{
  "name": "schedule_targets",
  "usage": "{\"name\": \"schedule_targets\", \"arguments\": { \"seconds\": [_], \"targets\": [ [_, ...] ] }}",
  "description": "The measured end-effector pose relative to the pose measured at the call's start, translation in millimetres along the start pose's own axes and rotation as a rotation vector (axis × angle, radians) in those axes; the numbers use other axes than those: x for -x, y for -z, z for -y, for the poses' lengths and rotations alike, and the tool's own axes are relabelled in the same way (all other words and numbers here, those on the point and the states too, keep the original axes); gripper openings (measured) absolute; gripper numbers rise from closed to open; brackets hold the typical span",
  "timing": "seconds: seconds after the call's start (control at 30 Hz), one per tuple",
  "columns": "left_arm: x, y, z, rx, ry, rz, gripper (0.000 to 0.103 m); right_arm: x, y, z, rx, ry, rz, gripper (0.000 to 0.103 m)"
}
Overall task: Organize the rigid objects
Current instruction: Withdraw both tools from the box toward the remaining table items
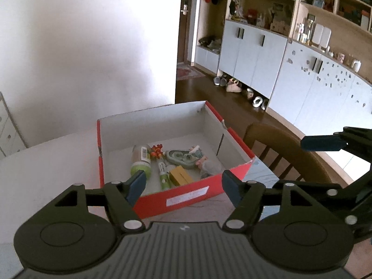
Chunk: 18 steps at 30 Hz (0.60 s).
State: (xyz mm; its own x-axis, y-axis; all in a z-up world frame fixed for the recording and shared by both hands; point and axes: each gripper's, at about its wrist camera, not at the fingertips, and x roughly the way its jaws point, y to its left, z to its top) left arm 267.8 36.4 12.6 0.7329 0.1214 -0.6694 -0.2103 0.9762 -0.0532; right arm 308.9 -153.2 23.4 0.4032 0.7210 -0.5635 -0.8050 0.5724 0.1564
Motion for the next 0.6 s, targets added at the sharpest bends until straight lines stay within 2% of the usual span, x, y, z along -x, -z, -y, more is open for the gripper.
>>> {"name": "schedule_targets", "arguments": {
  "seconds": [0.2,0.53,0.6],
  "targets": [
    [22.0,14.2,4.8,0.023,-0.001,0.017,0.079,22.0,12.2,-3.1,-0.022,-0.023,0.027,0.1],
    [42.3,44.9,14.0,0.045,0.007,0.03,0.08,46.0,46.6,-4.7,-0.055,-0.003,0.03,0.102],
    [44.3,50.5,14.7,0.054,0.005,0.032,0.083,50.3,54.2,-4.3,-0.066,-0.001,0.032,0.103]
  ]
}}
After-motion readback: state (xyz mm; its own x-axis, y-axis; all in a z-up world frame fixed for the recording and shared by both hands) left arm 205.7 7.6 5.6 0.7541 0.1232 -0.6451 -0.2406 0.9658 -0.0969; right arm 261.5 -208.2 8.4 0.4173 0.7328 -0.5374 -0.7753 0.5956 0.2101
